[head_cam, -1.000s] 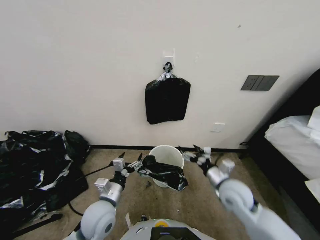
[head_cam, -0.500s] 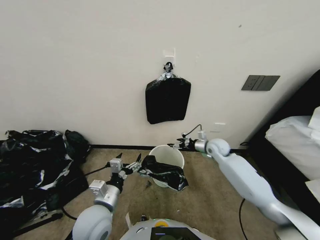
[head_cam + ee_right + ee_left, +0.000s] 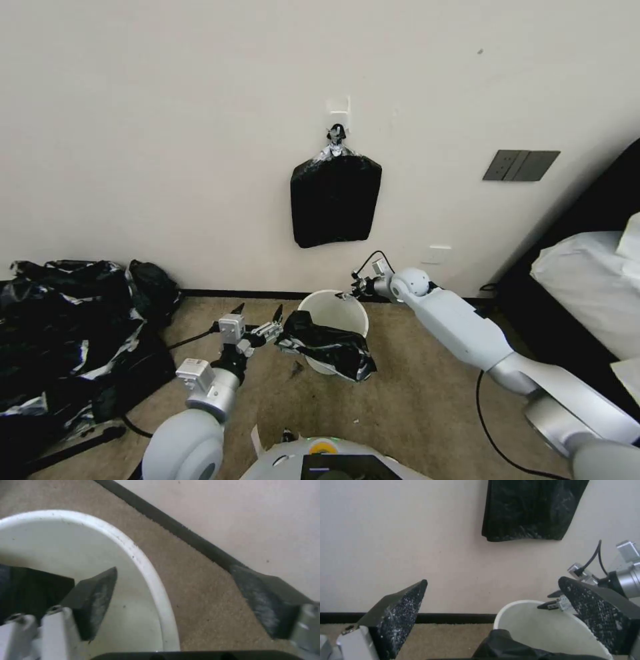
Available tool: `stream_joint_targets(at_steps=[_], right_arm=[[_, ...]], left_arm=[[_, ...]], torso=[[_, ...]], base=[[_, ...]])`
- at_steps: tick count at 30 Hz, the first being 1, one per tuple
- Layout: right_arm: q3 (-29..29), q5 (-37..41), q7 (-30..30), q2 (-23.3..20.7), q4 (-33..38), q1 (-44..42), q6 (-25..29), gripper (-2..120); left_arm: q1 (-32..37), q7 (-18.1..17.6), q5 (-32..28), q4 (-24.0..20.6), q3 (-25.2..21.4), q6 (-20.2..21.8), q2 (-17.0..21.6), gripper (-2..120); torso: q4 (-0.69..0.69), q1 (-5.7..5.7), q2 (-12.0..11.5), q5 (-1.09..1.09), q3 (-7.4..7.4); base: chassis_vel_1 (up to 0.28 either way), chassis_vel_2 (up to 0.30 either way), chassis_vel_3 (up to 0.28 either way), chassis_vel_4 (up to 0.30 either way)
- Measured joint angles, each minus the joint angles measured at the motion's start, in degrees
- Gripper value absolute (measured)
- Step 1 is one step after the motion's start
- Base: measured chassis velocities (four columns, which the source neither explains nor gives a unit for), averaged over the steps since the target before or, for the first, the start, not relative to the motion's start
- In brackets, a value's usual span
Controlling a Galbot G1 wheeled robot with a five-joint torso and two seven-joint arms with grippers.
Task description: Place a trash bag onto the trash bin.
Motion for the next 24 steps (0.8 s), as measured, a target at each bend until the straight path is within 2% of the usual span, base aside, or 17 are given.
stream_joint_targets(at_steps=[1, 4, 6, 8, 13, 14, 15, 17, 20, 21, 22, 23, 24], right_arm=[[0.00, 0.00, 0.00, 0.00, 0.00, 0.00, 0.00, 84], [-1.98, 1.58, 0.26, -0.68, -0.56, 0.66, 0.06, 69], [-2.28, 1.72, 0.29, -0.78, -0.70, 0.75, 0.08, 66], [-2.82, 2.23, 0.36, -0.87, -1.24, 0.83, 0.14, 54], [-2.91, 2.79, 0.45, -0.79, -1.42, 0.84, 0.16, 44], [-3.14, 3.05, 0.52, -0.68, -1.54, 0.96, 0.18, 34], [-3.22, 3.09, 0.53, -0.67, -1.56, 1.00, 0.19, 32], [-3.59, 3.29, 0.55, -0.87, -1.58, 1.11, 0.23, 19], [-3.58, 4.06, 0.88, -1.35, -1.11, 0.77, 0.26, 14], [-3.09, 6.40, 3.09, -1.83, -0.19, -0.17, 0.28, 7], [-3.09, 6.40, 3.09, -1.83, -0.19, -0.17, 0.28, 7], [-1.79, 11.34, 8.95, -2.46, 1.46, -1.89, 0.29, 7], [-1.05, 13.91, 11.88, -2.73, 2.24, -2.82, 0.29, 7]], left_arm=[[0.00, 0.00, 0.00, 0.00, 0.00, 0.00, 0.00, 100], [-0.12, -0.14, -0.13, -0.07, -0.27, 0.08, 0.01, 100], [-0.18, -0.15, -0.16, -0.10, -0.27, 0.09, 0.00, 100], [-0.35, -0.16, -0.23, -0.16, -0.19, 0.09, -0.06, 100], [-0.43, -0.16, -0.23, -0.16, -0.08, 0.09, -0.24, 100], [-0.52, -0.16, -0.23, -0.14, 0.01, 0.09, -0.40, 100], [-0.53, -0.16, -0.23, -0.14, 0.01, 0.09, -0.42, 100], [-0.59, -0.16, -0.24, -0.16, -0.08, 0.08, -0.44, 100], [-0.58, -0.16, -0.27, -0.28, -0.15, 0.06, -0.51, 100], [-0.55, -0.16, -0.27, -0.30, -0.15, 0.01, -0.67, 100], [-0.55, -0.16, -0.27, -0.30, -0.15, 0.01, -0.67, 100], [-0.54, -0.17, -0.27, -0.31, -0.13, -0.08, -0.84, 100], [-0.54, -0.17, -0.27, -0.31, -0.11, -0.11, -0.89, 100]], torso=[[0.00, 0.00, 0.00, 0.00, 0.00], [-0.01, 0.00, 0.00, 0.00, 0.00], [-0.01, 0.00, 0.00, 0.00, 0.00], [-0.01, 0.00, 0.00, 0.00, 0.00], [-0.01, 0.00, 0.00, 0.00, 0.00], [0.00, 0.00, 0.00, 0.00, 0.00], [0.01, 0.00, 0.00, 0.00, 0.00], [0.01, 0.00, 0.00, 0.00, 0.00], [0.00, 0.00, 0.00, -0.01, -0.01], [0.00, -0.01, 0.00, 0.01, 0.00], [0.00, -0.01, 0.00, 0.01, 0.00], [0.02, -0.01, 0.00, -0.01, 0.00], [0.00, -0.01, 0.00, -0.02, 0.00]], base=[[0.000, 0.000, 0.000, 0.000], [0.000, 0.000, 0.000, 0.000], [0.000, 0.000, 0.000, 0.000], [0.000, 0.000, 0.000, 0.000], [0.000, 0.000, 0.000, 0.000], [0.000, 0.000, 0.000, 0.000], [0.000, 0.000, 0.000, 0.000], [0.000, 0.000, 0.000, 0.000], [0.000, 0.000, 0.000, 0.000], [0.000, 0.000, 0.000, 0.000], [0.000, 0.000, 0.000, 0.000], [0.000, 0.000, 0.000, 0.000], [0.000, 0.000, 0.000, 0.000]])
